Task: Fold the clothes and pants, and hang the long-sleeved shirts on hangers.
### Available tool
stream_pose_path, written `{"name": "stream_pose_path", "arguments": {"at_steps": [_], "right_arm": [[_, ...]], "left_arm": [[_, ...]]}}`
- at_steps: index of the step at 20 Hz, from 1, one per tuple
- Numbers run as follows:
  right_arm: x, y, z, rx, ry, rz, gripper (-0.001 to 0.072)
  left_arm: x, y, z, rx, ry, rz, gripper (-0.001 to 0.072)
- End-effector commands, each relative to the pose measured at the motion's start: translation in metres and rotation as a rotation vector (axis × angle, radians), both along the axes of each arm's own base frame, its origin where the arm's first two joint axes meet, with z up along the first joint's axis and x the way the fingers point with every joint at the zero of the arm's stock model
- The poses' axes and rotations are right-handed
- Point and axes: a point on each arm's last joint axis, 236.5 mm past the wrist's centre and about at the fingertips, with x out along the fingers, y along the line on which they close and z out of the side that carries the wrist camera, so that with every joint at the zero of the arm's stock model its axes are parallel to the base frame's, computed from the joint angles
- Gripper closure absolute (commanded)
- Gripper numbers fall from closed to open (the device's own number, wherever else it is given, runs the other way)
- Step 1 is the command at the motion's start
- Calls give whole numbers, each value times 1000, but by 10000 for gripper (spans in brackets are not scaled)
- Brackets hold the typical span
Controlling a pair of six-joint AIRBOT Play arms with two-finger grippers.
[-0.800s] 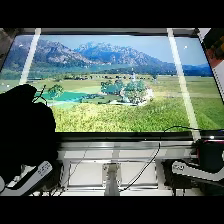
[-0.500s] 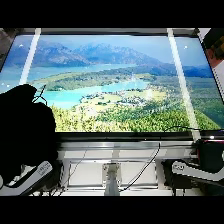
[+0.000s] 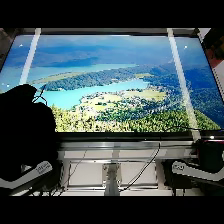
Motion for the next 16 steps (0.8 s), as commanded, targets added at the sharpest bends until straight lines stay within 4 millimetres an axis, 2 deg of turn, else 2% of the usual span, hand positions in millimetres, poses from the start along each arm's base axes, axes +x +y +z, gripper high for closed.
{"name": "stream_pose_path", "arguments": {"at_steps": [1,9,10,12,13,16], "right_arm": [[-1,0,0,0,-1,1,696],[0,0,0,0,0,0,696],[0,0,0,0,0,0,696],[0,0,0,-1,0,0,696],[0,0,0,-1,0,0,696],[0,0,0,-1,0,-1,696]], "left_arm": [[-2,0,-20,-40,55,5,58],[-9,-14,-57,-166,153,16,75],[-10,-15,-62,-177,166,16,184],[-14,-18,-70,-202,198,20,590],[-14,-18,-73,-207,205,19,697],[-12,-19,-70,-197,204,-13,701]]}}
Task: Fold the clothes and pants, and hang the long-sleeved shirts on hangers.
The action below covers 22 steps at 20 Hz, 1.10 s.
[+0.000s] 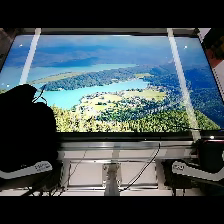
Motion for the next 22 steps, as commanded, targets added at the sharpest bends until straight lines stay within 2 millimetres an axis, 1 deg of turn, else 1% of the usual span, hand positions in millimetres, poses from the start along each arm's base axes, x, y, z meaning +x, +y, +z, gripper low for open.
{"name": "stream_pose_path", "arguments": {"at_steps": [1,2,4,6,8,9,10,12,13,15,16,17,18,19,20,21,22], "right_arm": [[-1,0,0,-1,-1,1,696],[-1,1,0,-1,-1,1,696],[-1,1,0,-1,-1,1,696],[-1,1,0,-1,-1,1,696],[-1,1,0,-1,-1,1,696],[-1,1,0,-1,-1,1,696],[-1,1,0,-1,-1,1,696],[-1,1,0,-1,0,1,696],[0,0,0,-1,-1,0,696],[-1,1,0,-1,-1,2,696],[-1,1,-1,-5,-1,1,696],[0,1,-2,-9,0,-2,696],[5,1,-4,-17,12,-19,697],[11,-1,-7,-26,45,-37,697],[23,-5,-15,-47,90,-74,697],[37,-12,-27,-80,144,-129,698],[56,-25,-46,-131,201,-215,698]], "left_arm": [[3,-7,0,-18,-4,-24,701],[11,-14,4,-32,-37,-31,701],[40,-41,20,-74,-161,-96,702],[80,-80,53,-97,-333,-232,703],[120,-135,99,-123,-543,-349,704],[136,-169,128,-139,-649,-406,704],[146,-201,153,-153,-737,-467,704],[154,-275,208,-173,-890,-624,704],[155,-314,241,-176,-977,-711,705],[149,-384,306,-236,-1149,-815,706],[144,-413,333,-283,-1222,-843,706],[137,-443,355,-337,-1272,-878,707],[131,-468,369,-388,-1293,-910,707],[129,-490,378,-426,-1303,-935,707],[130,-510,383,-446,-1306,-962,707],[132,-529,386,-462,-1305,-982,707],[136,-550,384,-478,-1296,-1006,707]]}}
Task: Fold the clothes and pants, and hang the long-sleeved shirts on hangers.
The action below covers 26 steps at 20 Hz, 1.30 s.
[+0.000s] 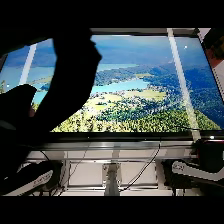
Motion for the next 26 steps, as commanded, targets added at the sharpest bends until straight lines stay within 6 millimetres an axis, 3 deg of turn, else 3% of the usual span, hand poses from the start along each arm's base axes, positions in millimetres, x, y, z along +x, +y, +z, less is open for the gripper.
{"name": "stream_pose_path", "arguments": {"at_steps": [1,3,5,9,10,14,15,17,18,19,23,24,25,26], "right_arm": [[52,-34,-49,-138,173,-229,699],[91,-84,-99,-251,336,-455,699],[113,-137,-145,-343,484,-648,700],[123,-240,-230,-554,773,-1009,700],[125,-251,-243,-559,820,-1032,699],[139,-261,-272,-554,892,-994,696],[142,-264,-279,-546,911,-988,667],[146,-267,-289,-522,953,-977,479],[148,-268,-292,-522,960,-974,456],[149,-270,-296,-521,967,-970,455],[151,-270,-315,-533,1016,-930,465],[151,-269,-321,-538,1034,-912,513],[150,-268,-329,-545,1056,-892,687],[149,-267,-338,-550,1082,-872,696]], "left_arm": [[-6,-83,21,-42,-31,-122,707],[-4,-128,6,-17,-15,-192,707],[-3,-169,-15,-11,6,-249,708],[-16,-236,-66,19,55,-340,708],[-14,-248,-80,30,57,-345,708],[18,-278,-139,34,71,-316,701],[28,-282,-154,27,68,-300,664],[41,-286,-190,63,86,-282,320],[44,-284,-207,109,93,-277,232],[48,-280,-221,162,97,-270,227],[71,-236,-246,402,77,-206,252],[78,-222,-250,443,81,-184,254],[83,-210,-254,467,100,-168,393],[87,-199,-257,480,122,-154,614]]}}
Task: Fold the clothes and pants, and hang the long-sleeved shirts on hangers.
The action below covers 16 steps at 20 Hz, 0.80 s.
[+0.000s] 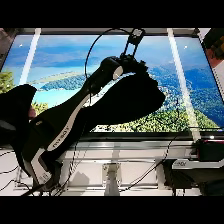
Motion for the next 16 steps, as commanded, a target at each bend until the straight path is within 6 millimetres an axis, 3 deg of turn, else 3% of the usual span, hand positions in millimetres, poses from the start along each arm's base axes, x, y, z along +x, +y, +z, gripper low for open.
{"name": "stream_pose_path", "arguments": {"at_steps": [1,3,5,8,11,12,13,14,16], "right_arm": [[-4,3,-32,48,92,32,696],[-7,10,-64,104,167,48,698],[-19,28,-116,194,289,84,700],[-44,84,-201,385,477,152,699],[-71,134,-269,462,650,192,675],[-77,146,-289,460,699,202,549],[-81,157,-302,459,734,212,336],[-81,166,-314,444,761,228,147],[-75,182,-330,420,777,239,115]], "left_arm": [[21,46,-21,136,24,67,701],[33,68,-27,147,58,107,702],[34,96,-45,129,199,179,703],[22,122,-75,102,419,206,701],[26,129,-92,66,495,221,689],[27,131,-98,77,498,220,572],[28,131,-106,89,505,216,330],[28,130,-114,95,515,217,245],[27,127,-133,114,541,215,238]]}}
